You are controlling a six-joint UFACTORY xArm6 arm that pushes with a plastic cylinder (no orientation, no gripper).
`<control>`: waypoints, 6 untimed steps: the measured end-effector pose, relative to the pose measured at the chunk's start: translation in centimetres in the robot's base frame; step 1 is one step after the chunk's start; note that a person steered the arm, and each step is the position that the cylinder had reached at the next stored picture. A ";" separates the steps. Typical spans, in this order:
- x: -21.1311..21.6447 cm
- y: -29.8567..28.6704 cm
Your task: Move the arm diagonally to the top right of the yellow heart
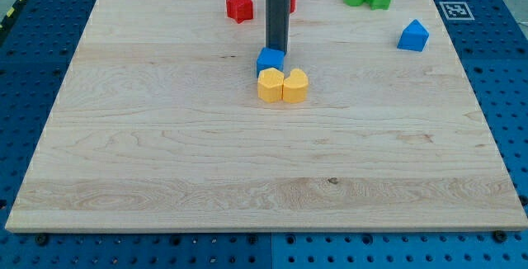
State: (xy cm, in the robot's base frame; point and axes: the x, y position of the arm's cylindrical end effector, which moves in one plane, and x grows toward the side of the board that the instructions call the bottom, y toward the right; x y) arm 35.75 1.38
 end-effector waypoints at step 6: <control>-1.1 7.1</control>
